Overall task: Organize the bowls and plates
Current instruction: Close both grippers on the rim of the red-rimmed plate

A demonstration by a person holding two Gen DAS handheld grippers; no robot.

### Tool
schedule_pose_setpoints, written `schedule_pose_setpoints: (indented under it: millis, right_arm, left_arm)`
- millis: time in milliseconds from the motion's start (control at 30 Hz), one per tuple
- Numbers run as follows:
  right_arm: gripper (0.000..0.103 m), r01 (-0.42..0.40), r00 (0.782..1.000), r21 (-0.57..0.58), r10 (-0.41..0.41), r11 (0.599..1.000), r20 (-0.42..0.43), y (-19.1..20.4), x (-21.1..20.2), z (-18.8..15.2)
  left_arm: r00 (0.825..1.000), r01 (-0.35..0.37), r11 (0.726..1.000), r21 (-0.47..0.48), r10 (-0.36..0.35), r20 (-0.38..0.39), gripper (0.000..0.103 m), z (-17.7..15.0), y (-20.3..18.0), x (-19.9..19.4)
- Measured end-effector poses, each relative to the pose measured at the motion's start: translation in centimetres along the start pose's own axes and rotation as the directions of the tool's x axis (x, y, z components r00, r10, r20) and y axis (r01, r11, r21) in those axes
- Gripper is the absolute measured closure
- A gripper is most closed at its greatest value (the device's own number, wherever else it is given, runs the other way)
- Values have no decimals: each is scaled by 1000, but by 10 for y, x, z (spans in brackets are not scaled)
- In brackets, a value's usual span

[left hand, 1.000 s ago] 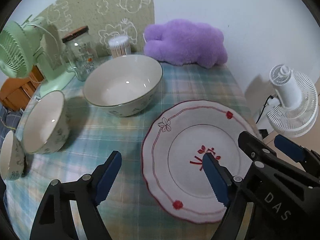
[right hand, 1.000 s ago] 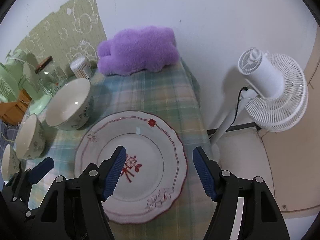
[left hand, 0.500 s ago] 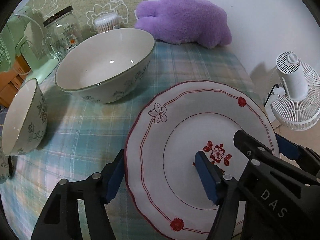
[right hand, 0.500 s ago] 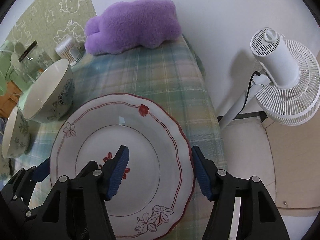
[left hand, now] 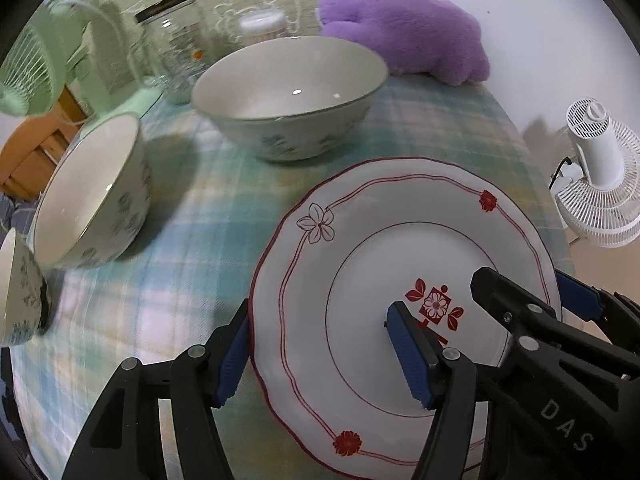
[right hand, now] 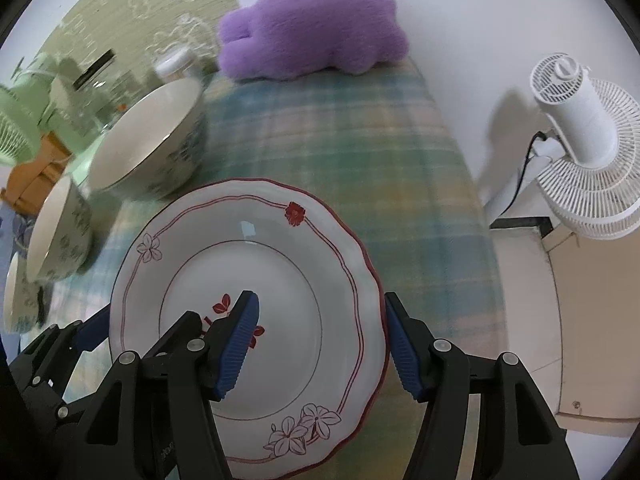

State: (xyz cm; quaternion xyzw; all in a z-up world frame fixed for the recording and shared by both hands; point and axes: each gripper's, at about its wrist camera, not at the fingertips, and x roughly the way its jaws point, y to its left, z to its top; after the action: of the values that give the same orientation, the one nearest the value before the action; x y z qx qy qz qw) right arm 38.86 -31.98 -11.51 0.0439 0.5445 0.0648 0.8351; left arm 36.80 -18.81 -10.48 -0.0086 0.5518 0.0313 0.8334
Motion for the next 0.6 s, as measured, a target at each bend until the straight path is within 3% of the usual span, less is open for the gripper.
schedule_pose_setpoints:
  millis: [233, 333, 400, 500, 600]
  right_arm:
    - [38, -35, 999, 7, 35, 999, 12, 0, -7, -4]
    - [47, -20, 1000, -8, 20, 1000, 16, -2, -7, -3]
    - [60, 0, 1000, -18, 0, 1000, -12, -4, -2, -3]
    - [64, 13, 999, -27, -15, 1000, -45, -6, 9, -4]
    - [63, 12, 1000, -27, -12, 1000, -26, -7, 9, -5]
  left_arm:
    - [999, 28, 999, -25, -28, 27, 41, -2, 10, -4]
    - [998, 55, 997, -55, -54, 13, 43, -2, 13, 1]
    - [999, 50, 997, -53, -49, 13, 45, -3, 15, 3]
    - [998, 60, 997, -42, -60, 12, 48, 0, 13, 6]
    - [999, 46, 999, -19, -46, 25, 46, 1, 6, 7]
